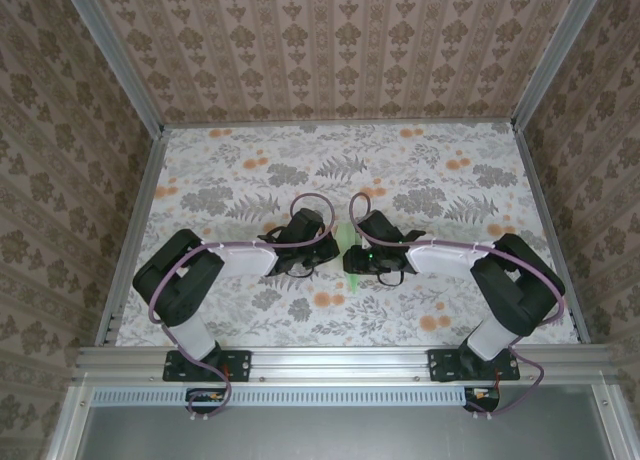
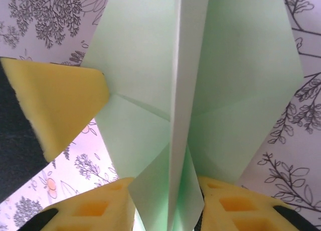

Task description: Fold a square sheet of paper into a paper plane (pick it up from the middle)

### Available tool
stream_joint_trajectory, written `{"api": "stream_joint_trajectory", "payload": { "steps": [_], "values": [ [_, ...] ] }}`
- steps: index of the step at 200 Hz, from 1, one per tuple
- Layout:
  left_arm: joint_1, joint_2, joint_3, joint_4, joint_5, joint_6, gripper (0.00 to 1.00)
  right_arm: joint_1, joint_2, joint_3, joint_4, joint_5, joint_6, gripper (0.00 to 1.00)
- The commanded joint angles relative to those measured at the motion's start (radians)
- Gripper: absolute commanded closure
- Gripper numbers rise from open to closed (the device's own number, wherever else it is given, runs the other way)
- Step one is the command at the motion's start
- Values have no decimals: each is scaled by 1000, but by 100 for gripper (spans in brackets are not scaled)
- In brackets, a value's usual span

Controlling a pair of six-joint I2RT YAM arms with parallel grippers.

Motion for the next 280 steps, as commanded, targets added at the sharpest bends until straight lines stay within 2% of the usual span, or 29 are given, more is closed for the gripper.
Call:
{"api": "stream_joint_trajectory", "payload": {
  "steps": [1, 53, 74, 101, 132, 222, 280],
  "values": [
    [6, -23, -7, -1, 13, -15, 100, 6, 17, 32, -36, 38, 13, 71],
    [13, -36, -1, -40, 13, -20, 89, 6, 11, 57, -89, 79, 5, 87],
    [19, -55, 1, -69, 5, -16, 76, 6, 0, 71, -132, 104, -11, 95],
    [34, -97, -16, -103, -34, -16, 58, 6, -37, 96, -234, 161, -60, 98],
    [44, -139, -36, -150, -92, -18, 41, 7, -68, 121, -337, 219, -117, 97],
    [43, -253, -39, -346, -284, 23, 13, 9, 41, 156, -333, 247, -98, 89],
    [46, -274, -28, -422, -339, 33, 0, 25, 87, 170, -332, 246, -84, 84]
  ]
}}
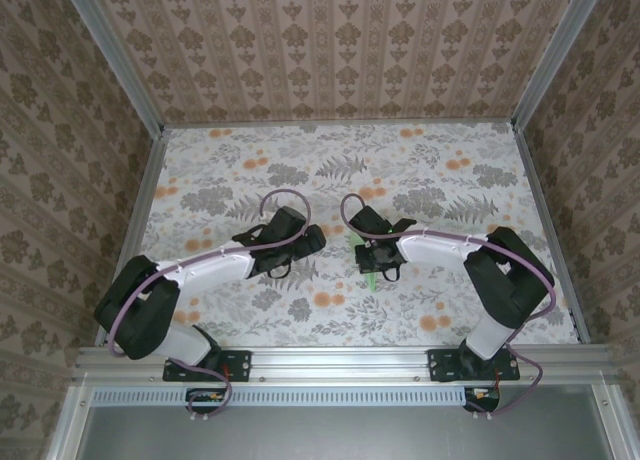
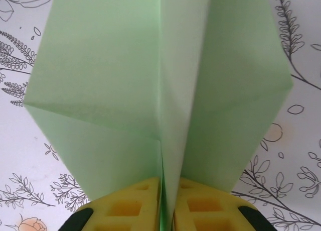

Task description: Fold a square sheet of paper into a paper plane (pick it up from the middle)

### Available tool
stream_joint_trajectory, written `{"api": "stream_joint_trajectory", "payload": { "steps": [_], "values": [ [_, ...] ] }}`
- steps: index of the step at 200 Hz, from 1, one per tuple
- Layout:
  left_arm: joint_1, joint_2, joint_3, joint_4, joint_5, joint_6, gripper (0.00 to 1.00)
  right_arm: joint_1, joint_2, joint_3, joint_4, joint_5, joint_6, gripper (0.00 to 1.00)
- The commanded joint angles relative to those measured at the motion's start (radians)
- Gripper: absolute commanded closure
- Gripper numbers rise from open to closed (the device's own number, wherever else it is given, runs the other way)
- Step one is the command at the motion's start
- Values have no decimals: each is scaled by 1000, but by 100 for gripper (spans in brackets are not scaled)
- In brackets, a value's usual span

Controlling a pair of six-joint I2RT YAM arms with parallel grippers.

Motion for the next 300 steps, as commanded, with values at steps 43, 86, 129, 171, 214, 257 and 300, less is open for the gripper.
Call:
{"api": "stream_joint_trajectory", "payload": {
  "steps": [43, 86, 129, 171, 214, 257, 300],
  "values": [
    [8, -23, -4, -75, -53, 20, 0, 21, 62, 39, -37, 49, 23, 82],
    [20, -39, -6, -114, -66, 21, 0, 36, 105, 16, -33, 90, 46, 84],
    [52, -77, -11, -160, -76, 44, 0, 36, 38, 92, -73, 131, 28, 90],
    [106, -117, -9, -205, -67, 91, 0, 5, 97, 263, -102, 153, -25, 96],
    [152, -152, -21, -215, -43, 139, 0, -55, 239, 457, -144, 160, -76, 95],
    [179, -152, -17, -223, -17, 179, 0, -107, 395, 636, -213, 105, -148, 92],
    [191, -132, -6, -225, -11, 198, 0, -130, 477, 700, -248, 87, -137, 90]
  ]
}}
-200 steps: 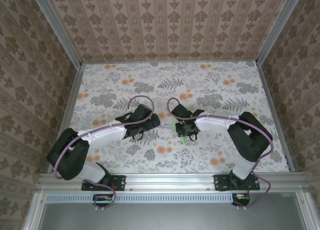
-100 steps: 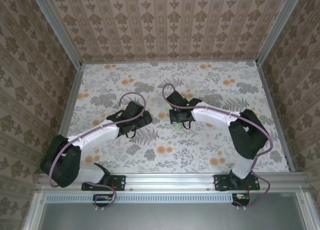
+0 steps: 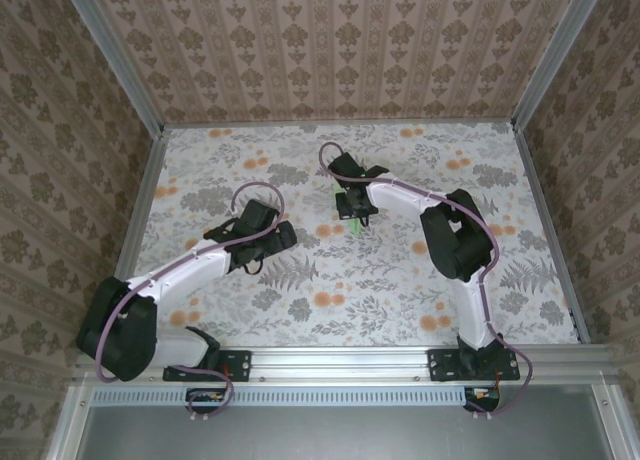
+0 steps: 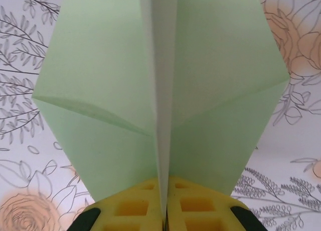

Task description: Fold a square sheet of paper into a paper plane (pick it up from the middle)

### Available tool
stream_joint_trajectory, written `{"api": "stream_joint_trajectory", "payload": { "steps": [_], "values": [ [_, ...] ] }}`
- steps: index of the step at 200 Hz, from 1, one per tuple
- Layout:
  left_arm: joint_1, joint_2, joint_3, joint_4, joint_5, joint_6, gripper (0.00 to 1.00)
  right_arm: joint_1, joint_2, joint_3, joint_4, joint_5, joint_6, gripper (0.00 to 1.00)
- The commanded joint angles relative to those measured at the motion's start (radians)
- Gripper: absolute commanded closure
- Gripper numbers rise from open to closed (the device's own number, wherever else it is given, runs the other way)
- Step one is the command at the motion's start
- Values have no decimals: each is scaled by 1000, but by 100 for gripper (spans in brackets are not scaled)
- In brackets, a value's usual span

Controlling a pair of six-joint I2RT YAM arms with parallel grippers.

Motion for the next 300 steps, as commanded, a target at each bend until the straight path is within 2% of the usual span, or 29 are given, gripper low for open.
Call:
{"api": "stream_joint_trajectory", "payload": {
  "steps": [1, 78, 123, 149, 190, 198, 211, 229, 250, 277, 300],
  "values": [
    [11, 6, 0, -20, 14, 38, 0, -6, 33, 40, -75, -19, -12, 90],
    [15, 26, 8, -11, 28, 40, 0, -10, 101, 49, -87, -35, 42, 85],
    [23, 19, 30, -28, 14, 57, 0, -11, 58, 61, -97, -43, 67, 82],
    [43, 6, 80, -74, -35, 107, 0, -12, -50, 80, -107, -41, 76, 70],
    [122, -31, 185, -155, -127, 225, 0, -35, -267, 16, -65, -35, 98, 41],
    [134, -42, 196, -156, -144, 256, 0, -43, -313, -13, -50, -19, 100, 37],
    [205, -64, 200, -147, -167, 299, 0, -59, -397, -74, -9, 25, 85, 29],
    [283, -97, 179, -104, -193, 348, 0, -83, -528, -197, 75, 146, 39, 19],
    [371, -138, 124, -24, -225, 403, 0, -135, -684, -385, 213, 276, -16, 0],
    [474, -163, 19, 118, -246, 475, 0, -240, -842, -615, 365, 407, -76, 0],
    [532, -167, -71, 257, -252, 562, 0, -347, -889, -796, 501, 478, -88, 0]
  ]
}}
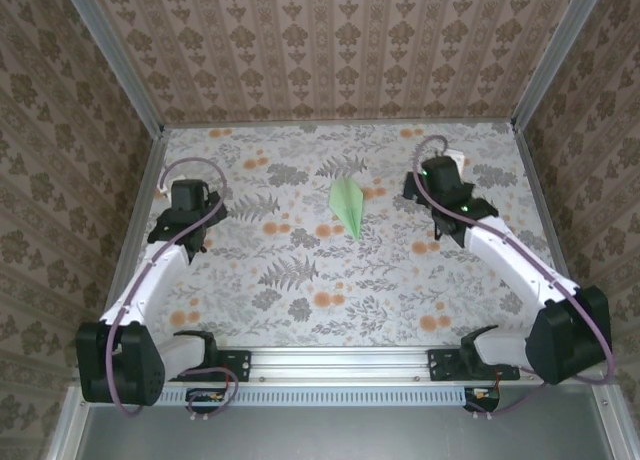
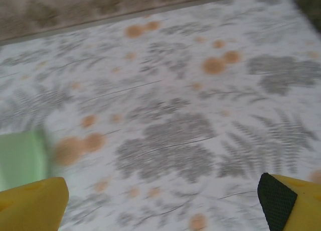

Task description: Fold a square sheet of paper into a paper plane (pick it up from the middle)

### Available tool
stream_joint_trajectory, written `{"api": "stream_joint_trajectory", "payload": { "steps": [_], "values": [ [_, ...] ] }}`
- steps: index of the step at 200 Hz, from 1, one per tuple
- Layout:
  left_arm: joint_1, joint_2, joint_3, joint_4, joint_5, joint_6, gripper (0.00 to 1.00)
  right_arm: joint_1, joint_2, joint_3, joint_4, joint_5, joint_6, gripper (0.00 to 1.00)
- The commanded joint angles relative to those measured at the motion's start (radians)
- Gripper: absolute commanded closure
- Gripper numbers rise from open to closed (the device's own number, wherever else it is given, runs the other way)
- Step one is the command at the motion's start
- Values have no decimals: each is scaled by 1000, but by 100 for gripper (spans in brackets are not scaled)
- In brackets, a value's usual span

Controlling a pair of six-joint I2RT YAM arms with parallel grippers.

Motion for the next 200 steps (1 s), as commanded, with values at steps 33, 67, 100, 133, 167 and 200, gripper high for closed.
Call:
{"api": "stream_joint_trajectory", "payload": {
  "steps": [33, 67, 100, 133, 167, 200],
  "values": [
    [87, 11, -196, 403, 3, 242, 0, -167, -3, -316, 394, 159, -83, 0],
    [93, 84, -261, 609, 96, 348, 0, -181, 92, -392, 622, 117, -203, 0],
    [95, 182, -319, 850, 182, 430, 0, -209, 114, -456, 857, -49, -307, 0],
    [123, 216, -386, 1051, 313, 441, 0, -255, 102, -524, 1000, -210, -334, 0],
    [140, 335, -408, 1199, 384, 443, 0, -286, 179, -578, 1165, -357, -343, 0],
    [139, 384, -389, 1200, 410, 455, 0, -286, 269, -588, 1268, -398, -359, 0]
  ]
}}
